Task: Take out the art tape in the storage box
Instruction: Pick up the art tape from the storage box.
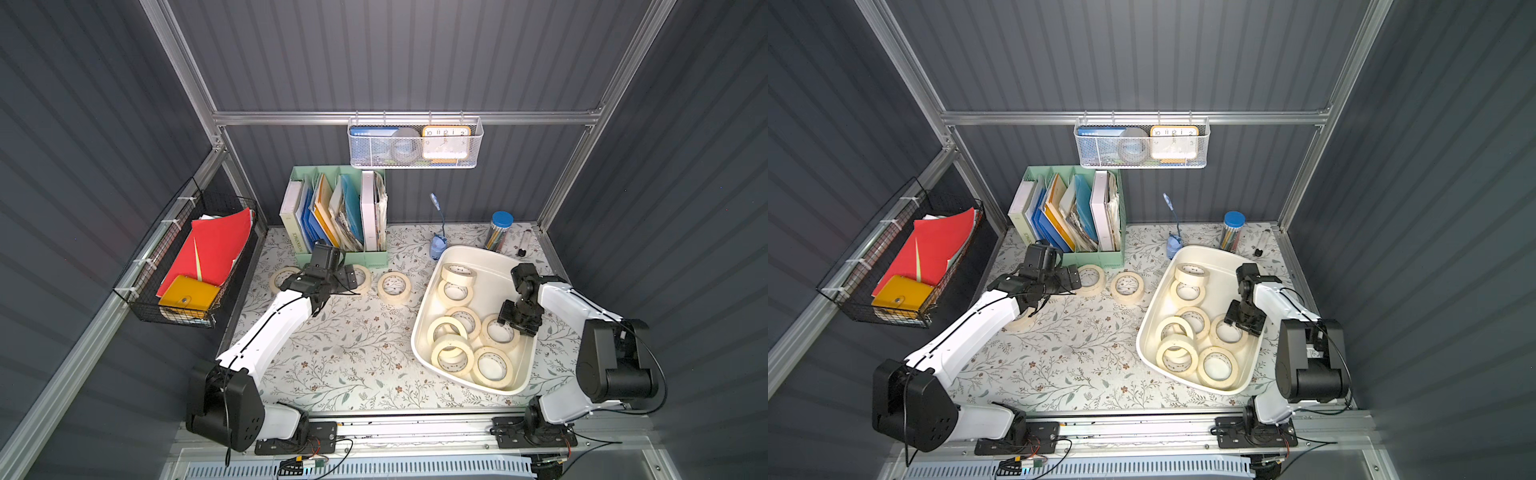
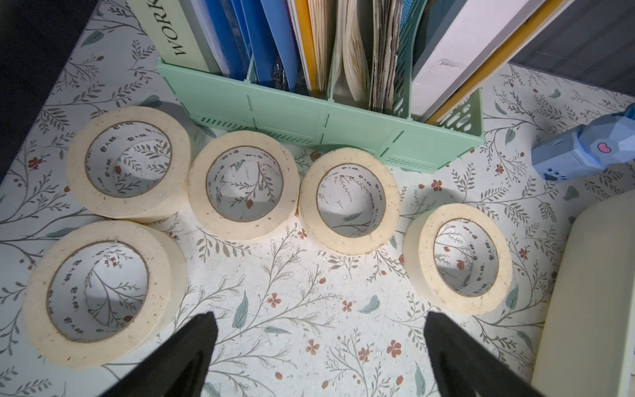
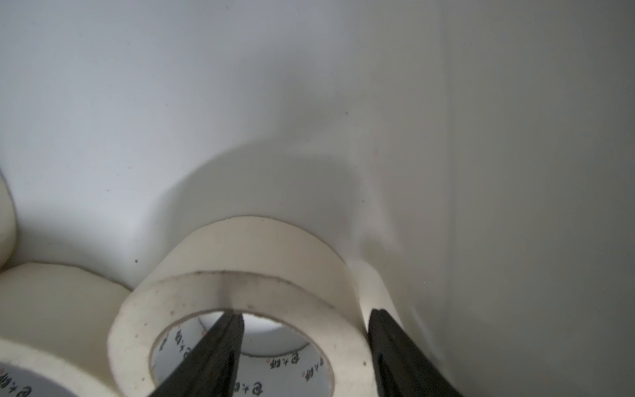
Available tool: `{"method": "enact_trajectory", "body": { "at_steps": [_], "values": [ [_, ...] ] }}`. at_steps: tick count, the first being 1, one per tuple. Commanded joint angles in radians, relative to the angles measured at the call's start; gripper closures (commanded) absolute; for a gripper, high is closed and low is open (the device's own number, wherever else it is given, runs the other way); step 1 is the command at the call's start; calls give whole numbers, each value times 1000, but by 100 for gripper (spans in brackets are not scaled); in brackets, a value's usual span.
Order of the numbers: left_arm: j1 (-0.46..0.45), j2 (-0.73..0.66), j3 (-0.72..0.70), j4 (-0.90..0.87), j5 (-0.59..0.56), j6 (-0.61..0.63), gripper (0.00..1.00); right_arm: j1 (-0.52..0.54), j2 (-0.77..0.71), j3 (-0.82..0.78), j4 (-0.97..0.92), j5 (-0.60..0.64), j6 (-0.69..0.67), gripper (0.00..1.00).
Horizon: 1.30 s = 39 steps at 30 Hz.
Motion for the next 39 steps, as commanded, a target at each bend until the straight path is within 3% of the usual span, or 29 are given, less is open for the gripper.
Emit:
{"method": "enact_trajectory", "body": {
  "at_steps": [1,4,9,15,19,23,32,39],
  "values": [
    [-11,5,37,-19,7,25,0,-18,30,-30,26,2,9,40],
    [-12,4,43,-19,10,26,0,-19,21,-33,31,9,9,50],
    [-20,15,57,-14,17,26,0,-18,-15,-25,16,42,-7,79],
    [-42,21,93,-28,17,46,0,-19,-67,61,-75,64,-36,100],
    [-96,56,166,-62,31,74,0,-2,-131,181,-154,61,-62,100],
    [-173,133,259,-96,90,109,0,94,-135,351,-265,78,-79,100],
    [-295,239,444,-94,263,113,1,402,1,598,-322,62,-27,100],
    [-331,296,507,-57,359,95,2,504,113,686,-285,50,3,100]
  ]
}}
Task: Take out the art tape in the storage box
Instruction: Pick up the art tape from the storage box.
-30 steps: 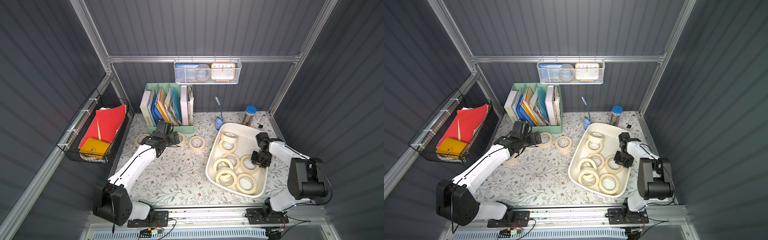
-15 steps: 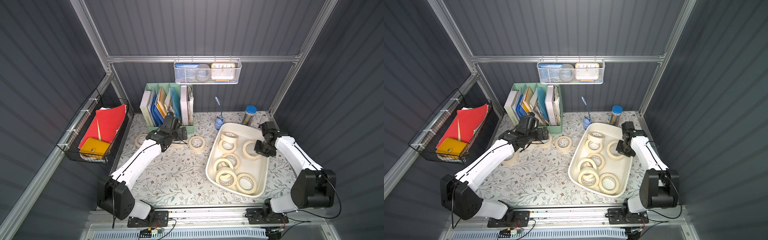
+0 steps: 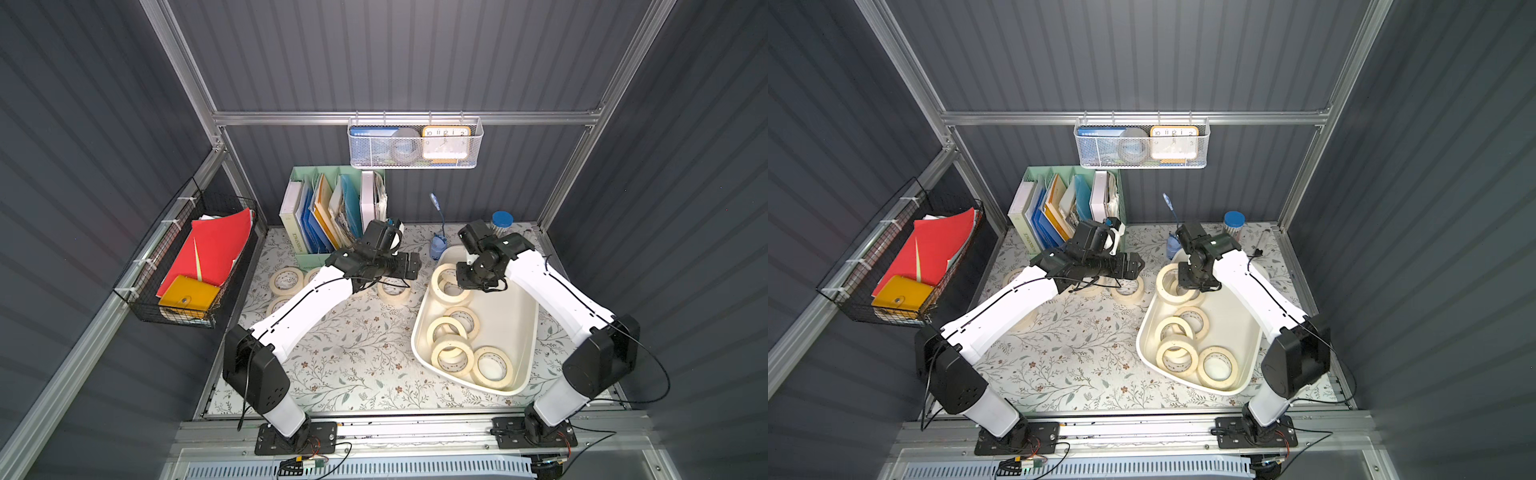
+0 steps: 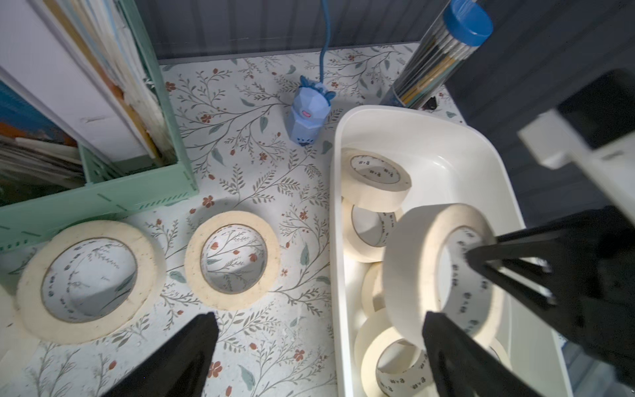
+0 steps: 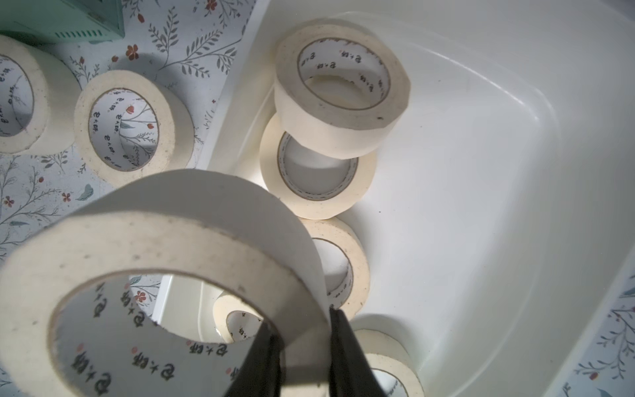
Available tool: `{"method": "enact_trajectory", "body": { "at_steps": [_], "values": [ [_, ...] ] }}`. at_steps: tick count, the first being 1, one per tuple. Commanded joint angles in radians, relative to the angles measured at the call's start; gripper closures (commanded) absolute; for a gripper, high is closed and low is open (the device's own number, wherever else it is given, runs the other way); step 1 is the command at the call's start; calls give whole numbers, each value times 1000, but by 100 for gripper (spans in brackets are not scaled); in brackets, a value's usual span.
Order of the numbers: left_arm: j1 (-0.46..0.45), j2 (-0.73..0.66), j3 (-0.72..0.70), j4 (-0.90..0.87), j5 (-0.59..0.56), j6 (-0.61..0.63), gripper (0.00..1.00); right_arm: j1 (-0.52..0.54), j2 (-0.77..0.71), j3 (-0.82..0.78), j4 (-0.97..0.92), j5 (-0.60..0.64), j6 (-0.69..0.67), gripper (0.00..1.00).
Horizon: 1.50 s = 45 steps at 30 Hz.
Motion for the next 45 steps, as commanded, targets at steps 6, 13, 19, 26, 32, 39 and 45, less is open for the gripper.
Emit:
{"method": "enact_trajectory", "body": {
  "at_steps": [6,13,19,26,32,39,45],
  "values": [
    [-56,153,126,-127,68,67,3,38,36,63,7,4,37,100],
    [-67,231,166,-200,21,106,5,38,24,61,9,9,43,100],
    [-68,267,165,-162,-3,98,22,45,11,56,8,0,51,100],
    [-68,309,173,-89,22,64,57,69,-16,26,22,-14,67,100],
    [-71,320,178,-72,11,55,92,77,-53,-18,61,-50,96,100],
    [-70,292,153,-79,-22,60,99,78,-81,-41,83,-38,115,64],
    [-62,183,34,-47,-83,52,100,75,-144,-37,91,22,108,45]
  ]
}}
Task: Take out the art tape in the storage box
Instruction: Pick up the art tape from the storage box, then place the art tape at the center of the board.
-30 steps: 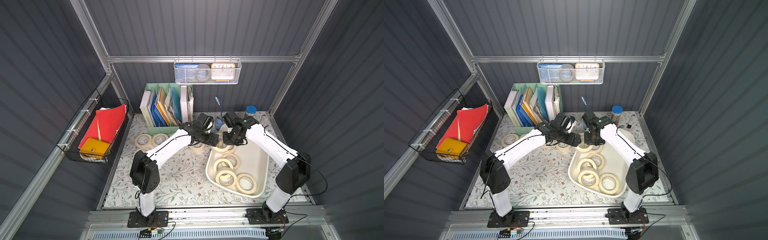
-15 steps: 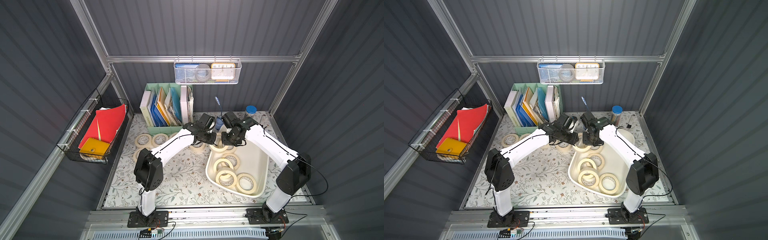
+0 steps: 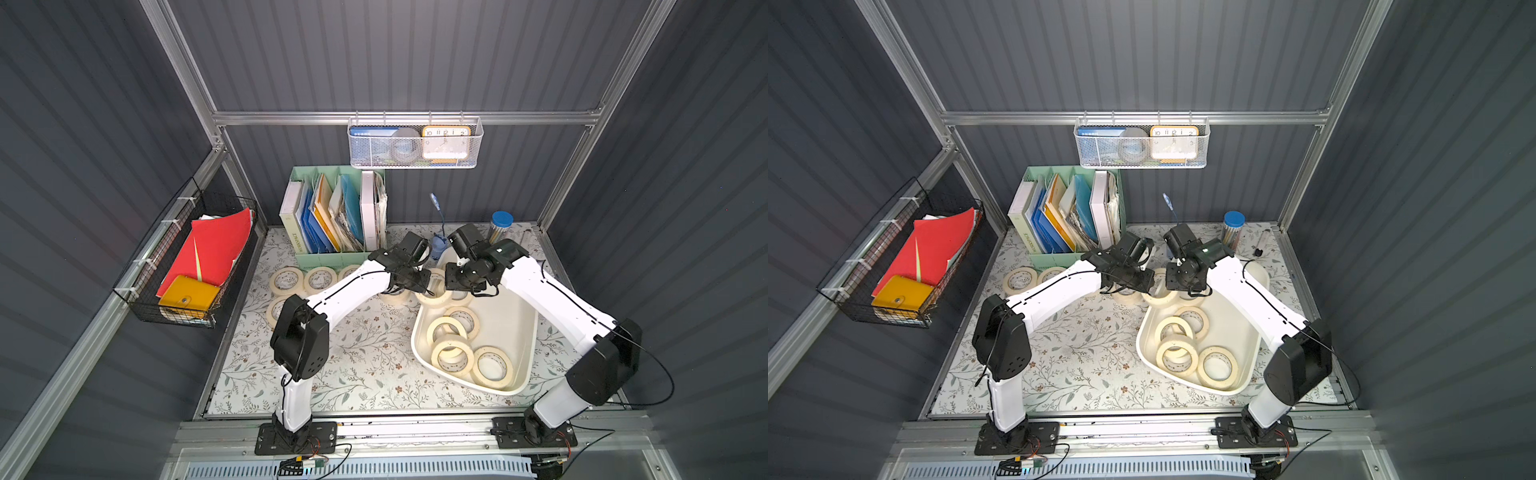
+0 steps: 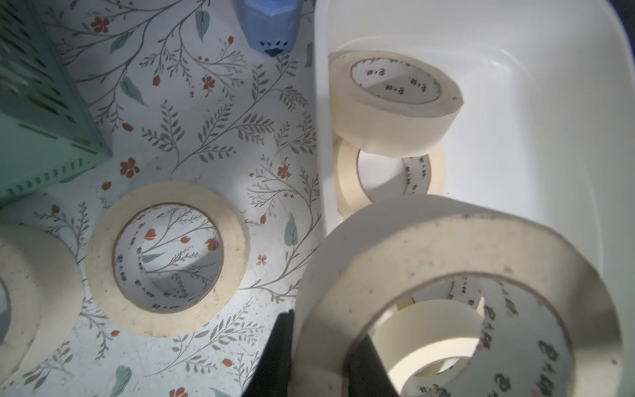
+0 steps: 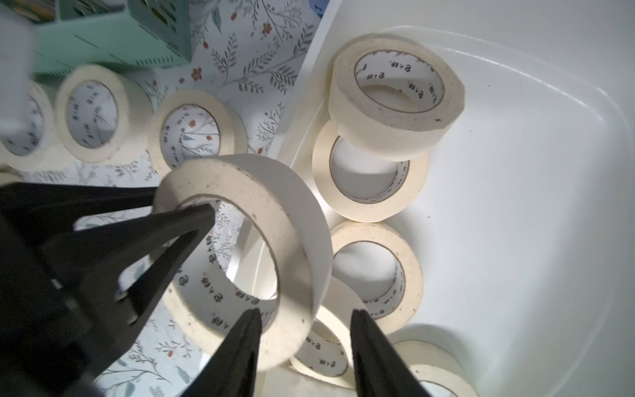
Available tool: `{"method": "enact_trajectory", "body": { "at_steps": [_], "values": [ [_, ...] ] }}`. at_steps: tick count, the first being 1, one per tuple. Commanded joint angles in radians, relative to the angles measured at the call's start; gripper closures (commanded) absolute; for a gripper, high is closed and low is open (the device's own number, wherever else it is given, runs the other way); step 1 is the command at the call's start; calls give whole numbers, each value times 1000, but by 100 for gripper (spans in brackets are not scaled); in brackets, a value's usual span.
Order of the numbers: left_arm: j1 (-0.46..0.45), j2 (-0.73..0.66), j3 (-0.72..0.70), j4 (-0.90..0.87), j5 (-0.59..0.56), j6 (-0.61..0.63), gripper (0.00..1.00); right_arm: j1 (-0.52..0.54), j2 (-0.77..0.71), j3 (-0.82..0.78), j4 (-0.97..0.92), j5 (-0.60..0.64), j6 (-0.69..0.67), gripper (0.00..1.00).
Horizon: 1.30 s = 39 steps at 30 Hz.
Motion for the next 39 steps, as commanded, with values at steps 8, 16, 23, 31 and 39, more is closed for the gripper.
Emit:
{"method": "enact_trajectory", "body": {
  "at_steps": [8,16,23,31,39],
  "values": [
    [136,-326,-273,35,-118,-81,100,-71,-141,-9,-28,75,-18,45],
    [379,-617,-588,-5,-195,-165,100,-155,-182,-102,-26,54,-34,45],
    [578,-657,-823,117,-130,-236,100,-175,-190,-137,-23,46,-41,45],
    [677,-554,-914,235,-86,-250,100,-194,-203,-167,-23,48,-46,45],
    [739,-410,-876,290,-67,-209,100,-204,-209,-183,-21,44,-50,45]
  ]
}}
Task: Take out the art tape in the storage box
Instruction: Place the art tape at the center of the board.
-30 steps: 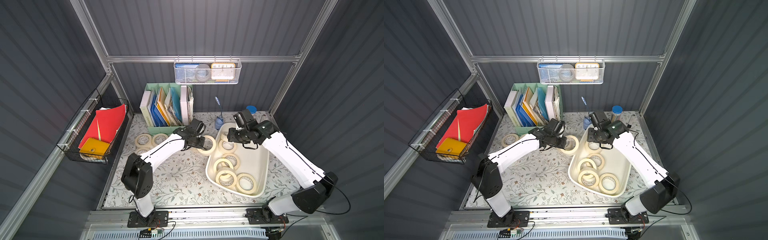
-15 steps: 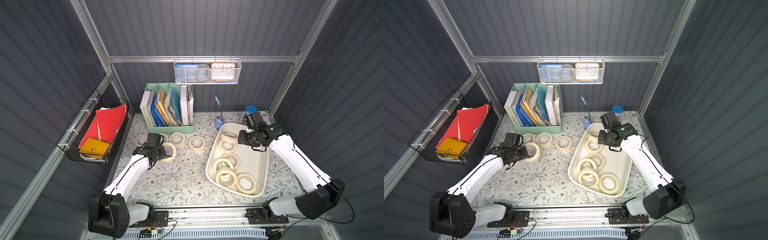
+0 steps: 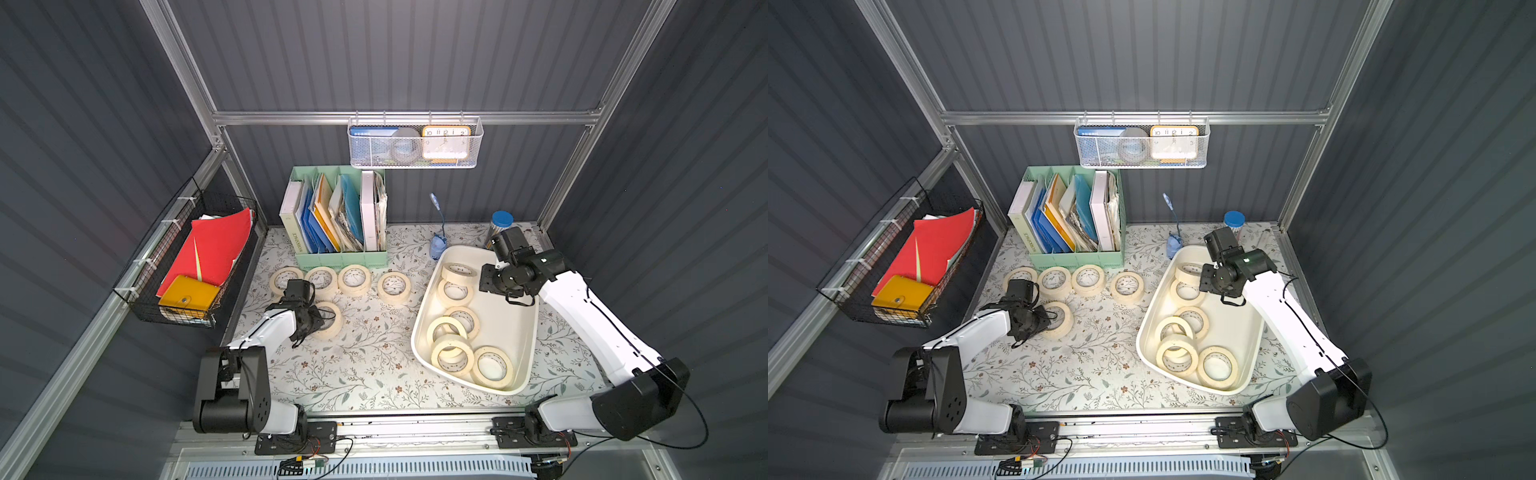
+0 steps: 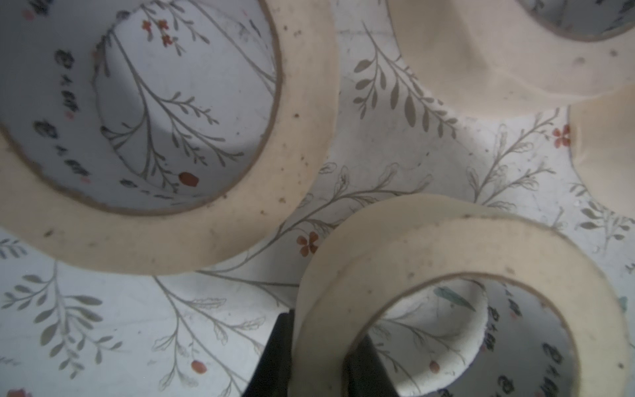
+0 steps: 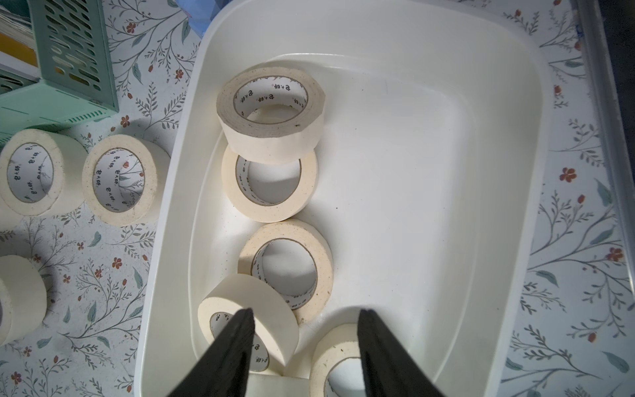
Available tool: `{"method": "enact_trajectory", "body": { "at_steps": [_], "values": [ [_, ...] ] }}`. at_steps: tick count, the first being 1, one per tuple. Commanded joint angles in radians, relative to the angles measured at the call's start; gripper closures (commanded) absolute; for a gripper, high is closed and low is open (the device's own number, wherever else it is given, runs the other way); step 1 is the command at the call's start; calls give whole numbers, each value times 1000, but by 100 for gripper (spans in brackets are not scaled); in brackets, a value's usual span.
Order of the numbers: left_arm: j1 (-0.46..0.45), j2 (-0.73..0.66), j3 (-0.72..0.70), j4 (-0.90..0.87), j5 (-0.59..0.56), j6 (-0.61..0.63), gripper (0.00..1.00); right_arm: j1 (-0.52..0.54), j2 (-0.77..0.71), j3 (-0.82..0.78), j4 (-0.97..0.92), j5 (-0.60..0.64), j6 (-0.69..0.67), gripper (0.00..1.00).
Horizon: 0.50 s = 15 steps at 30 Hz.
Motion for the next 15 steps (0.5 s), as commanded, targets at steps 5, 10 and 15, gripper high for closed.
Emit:
{"method": "enact_trajectory", "body": {
  "at_steps": [5,10,15],
  "values": [
    [30,95,66,58,2,40,100,-9,-25,-15,-11,2,-8,45],
    [33,122,97,32,-31,63,98,-12,-22,-19,-13,-1,-9,45],
    [33,106,106,3,-35,70,50,-12,-21,-19,-10,-6,-9,45]
  ]
}}
